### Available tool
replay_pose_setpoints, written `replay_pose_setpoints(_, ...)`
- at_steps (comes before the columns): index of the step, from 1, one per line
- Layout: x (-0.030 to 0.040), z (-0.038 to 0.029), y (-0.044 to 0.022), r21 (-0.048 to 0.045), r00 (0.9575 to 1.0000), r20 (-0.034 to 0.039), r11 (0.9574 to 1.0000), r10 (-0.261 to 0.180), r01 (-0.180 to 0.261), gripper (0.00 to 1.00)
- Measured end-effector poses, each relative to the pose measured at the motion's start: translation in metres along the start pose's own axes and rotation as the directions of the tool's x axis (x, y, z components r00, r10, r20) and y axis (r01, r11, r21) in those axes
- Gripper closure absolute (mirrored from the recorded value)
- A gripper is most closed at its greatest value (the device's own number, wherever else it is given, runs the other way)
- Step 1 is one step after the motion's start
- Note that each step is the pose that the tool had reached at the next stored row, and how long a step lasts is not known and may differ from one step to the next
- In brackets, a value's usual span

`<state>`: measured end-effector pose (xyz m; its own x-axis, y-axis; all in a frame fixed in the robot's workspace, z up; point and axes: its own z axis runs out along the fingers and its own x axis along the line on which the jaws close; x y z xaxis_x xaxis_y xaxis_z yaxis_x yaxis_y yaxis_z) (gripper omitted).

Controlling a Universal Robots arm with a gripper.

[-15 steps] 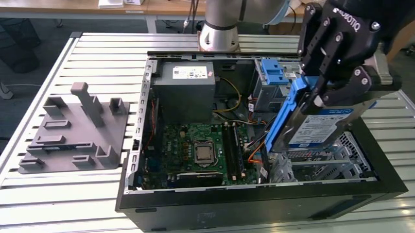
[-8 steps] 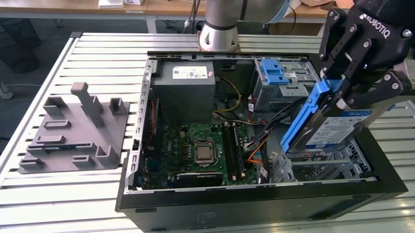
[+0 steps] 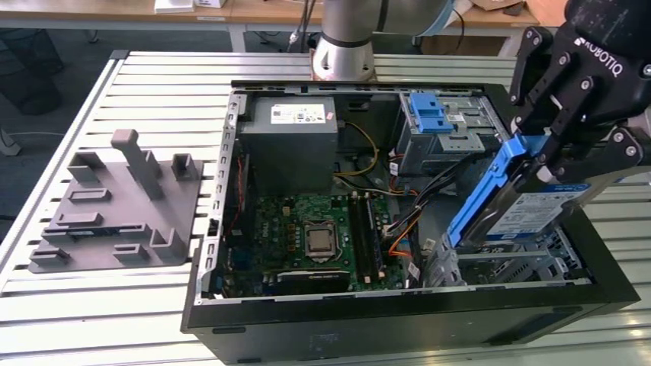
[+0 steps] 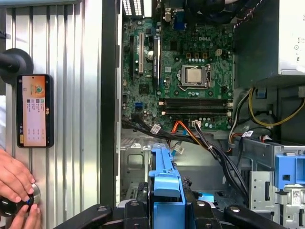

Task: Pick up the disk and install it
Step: 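Insert the disk into the insertion slot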

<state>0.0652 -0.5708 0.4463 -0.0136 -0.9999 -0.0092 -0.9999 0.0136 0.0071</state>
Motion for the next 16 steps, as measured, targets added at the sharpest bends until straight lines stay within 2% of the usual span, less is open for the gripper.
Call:
replay_pose_setpoints(11,0.0015,0.0062,-0.0024,0.0001,0.9999,0.0001,0.9999,0.016,-0.016,0.64)
replay_pose_setpoints(16,0.0015,0.0065,-0.0024,0.0001,0.9999,0.0000,0.9999,0.016,-0.016,0.64)
